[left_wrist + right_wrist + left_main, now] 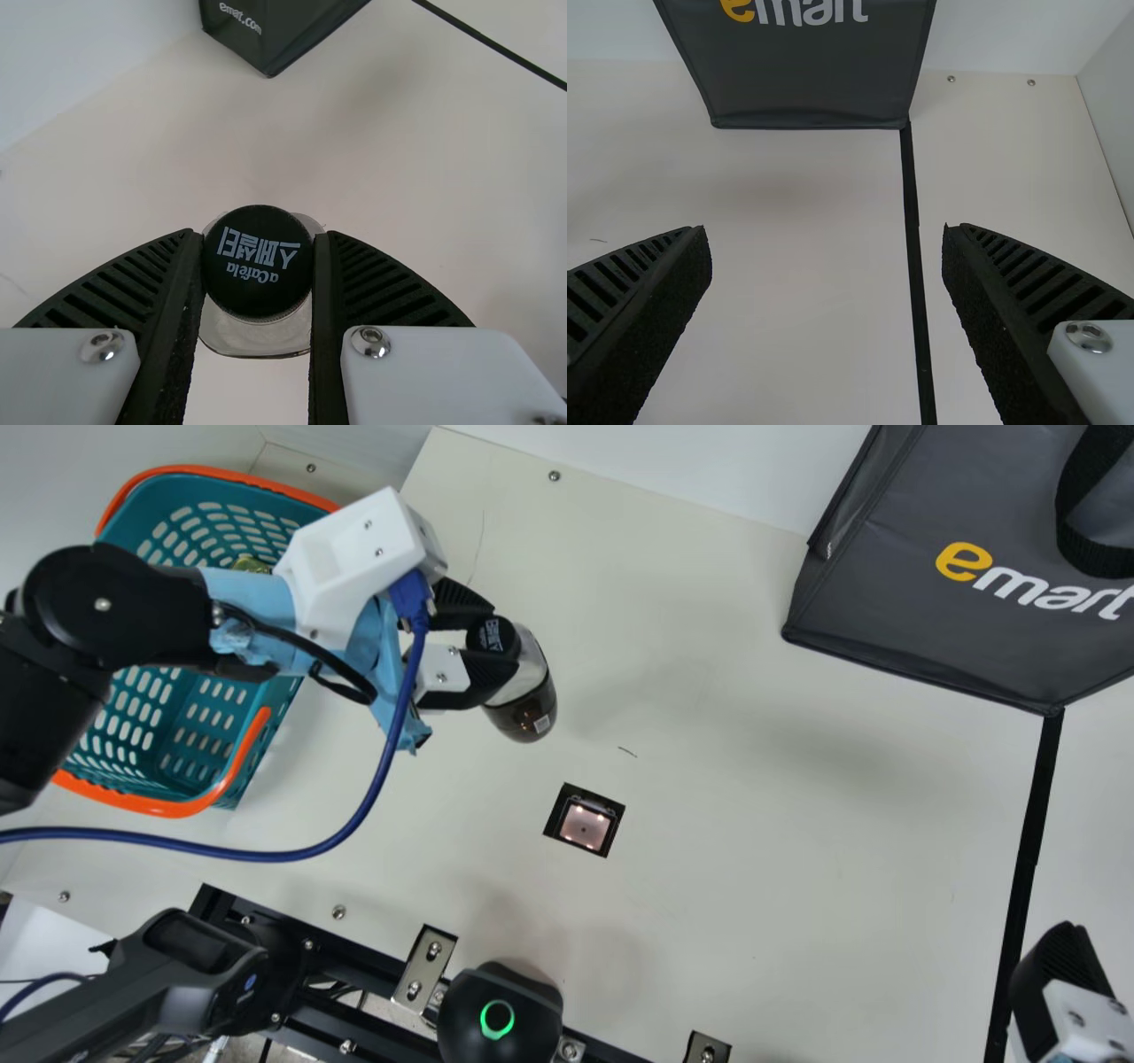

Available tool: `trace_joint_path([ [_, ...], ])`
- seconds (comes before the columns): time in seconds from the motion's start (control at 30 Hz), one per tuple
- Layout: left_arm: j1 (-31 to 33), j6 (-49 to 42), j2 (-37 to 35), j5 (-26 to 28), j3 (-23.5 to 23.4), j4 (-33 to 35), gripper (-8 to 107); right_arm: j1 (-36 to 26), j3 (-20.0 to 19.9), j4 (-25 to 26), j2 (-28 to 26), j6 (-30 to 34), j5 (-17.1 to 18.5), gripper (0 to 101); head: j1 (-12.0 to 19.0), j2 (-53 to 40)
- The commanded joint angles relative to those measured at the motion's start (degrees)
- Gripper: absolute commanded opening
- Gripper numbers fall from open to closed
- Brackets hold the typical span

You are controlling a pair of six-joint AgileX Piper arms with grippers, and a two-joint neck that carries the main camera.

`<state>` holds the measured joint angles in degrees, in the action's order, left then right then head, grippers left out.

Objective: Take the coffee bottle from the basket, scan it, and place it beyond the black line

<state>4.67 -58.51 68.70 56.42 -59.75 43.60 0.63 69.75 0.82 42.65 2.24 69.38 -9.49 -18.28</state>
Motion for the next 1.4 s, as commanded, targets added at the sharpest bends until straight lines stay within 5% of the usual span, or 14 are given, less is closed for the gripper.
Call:
trace_joint_path([
  [0.0,0.1,-1.1,-0.1,0.3,0.4,0.7,10,0.0,0.0,0.0,0.0,0.0,0.0,91,1.6,-0.1],
  [0.77,0.1,-11.9,1.6,2.3,4.2,6.0,10,0.0,0.0,0.0,0.0,0.0,0.0,91,1.6,-0.1],
  [1.37,1.5,-19.5,3.0,-2.0,7.5,7.5,10,0.0,0.0,0.0,0.0,0.0,0.0,91,1.6,-0.1],
])
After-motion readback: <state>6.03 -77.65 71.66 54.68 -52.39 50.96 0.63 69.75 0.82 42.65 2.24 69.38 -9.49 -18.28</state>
